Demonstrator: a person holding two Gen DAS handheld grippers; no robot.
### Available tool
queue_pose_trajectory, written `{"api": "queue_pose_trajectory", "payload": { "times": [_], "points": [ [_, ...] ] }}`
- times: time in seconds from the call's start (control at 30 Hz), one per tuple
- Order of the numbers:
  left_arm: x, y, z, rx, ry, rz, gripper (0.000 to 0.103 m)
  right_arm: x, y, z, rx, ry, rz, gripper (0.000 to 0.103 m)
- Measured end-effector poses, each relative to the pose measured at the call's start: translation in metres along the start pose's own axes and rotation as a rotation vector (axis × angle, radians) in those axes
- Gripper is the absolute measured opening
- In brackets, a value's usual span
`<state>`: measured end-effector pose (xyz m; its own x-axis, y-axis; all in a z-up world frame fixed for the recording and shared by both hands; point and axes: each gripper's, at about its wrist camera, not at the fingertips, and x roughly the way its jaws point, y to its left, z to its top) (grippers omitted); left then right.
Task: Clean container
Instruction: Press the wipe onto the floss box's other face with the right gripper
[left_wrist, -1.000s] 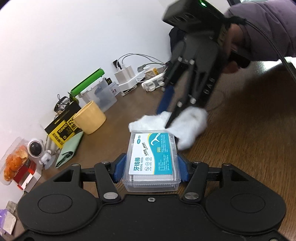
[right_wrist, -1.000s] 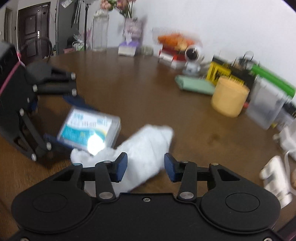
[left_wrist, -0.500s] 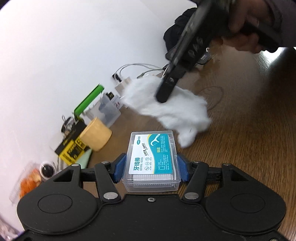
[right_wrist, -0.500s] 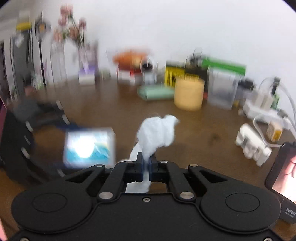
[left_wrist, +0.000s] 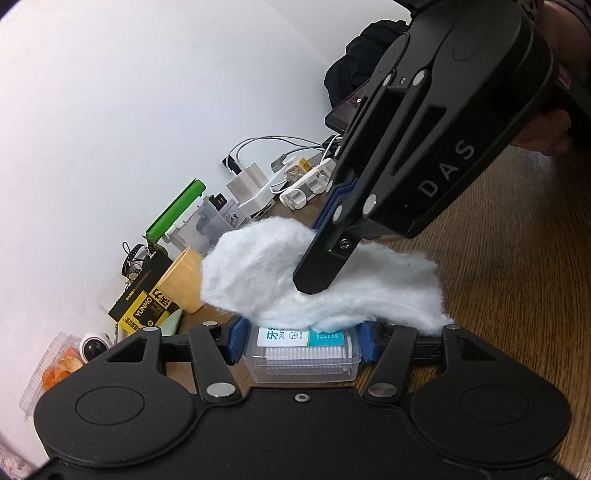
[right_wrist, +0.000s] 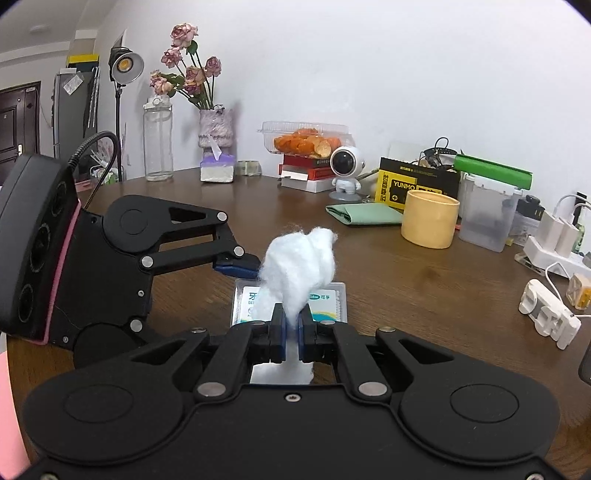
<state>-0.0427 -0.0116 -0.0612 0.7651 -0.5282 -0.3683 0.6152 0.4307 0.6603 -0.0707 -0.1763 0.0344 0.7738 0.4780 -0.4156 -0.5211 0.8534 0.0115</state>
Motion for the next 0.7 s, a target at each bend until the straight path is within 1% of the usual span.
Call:
{"api": "queue_pose_trajectory", "payload": {
  "times": [0.33, 0.7],
  "points": [
    [-0.009, -0.002, -0.004, 0.002, -0.004, -0.002, 0.056, 0.01, 0.0, -0.001, 0.012, -0.003, -0.031, 0.007],
    [-0.013, -0.003, -0.006, 0.004, -0.004, -0.001, 0.056, 0.014, 0.0, 0.0, 0.016, -0.003, -0.034, 0.007]
  ]
}}
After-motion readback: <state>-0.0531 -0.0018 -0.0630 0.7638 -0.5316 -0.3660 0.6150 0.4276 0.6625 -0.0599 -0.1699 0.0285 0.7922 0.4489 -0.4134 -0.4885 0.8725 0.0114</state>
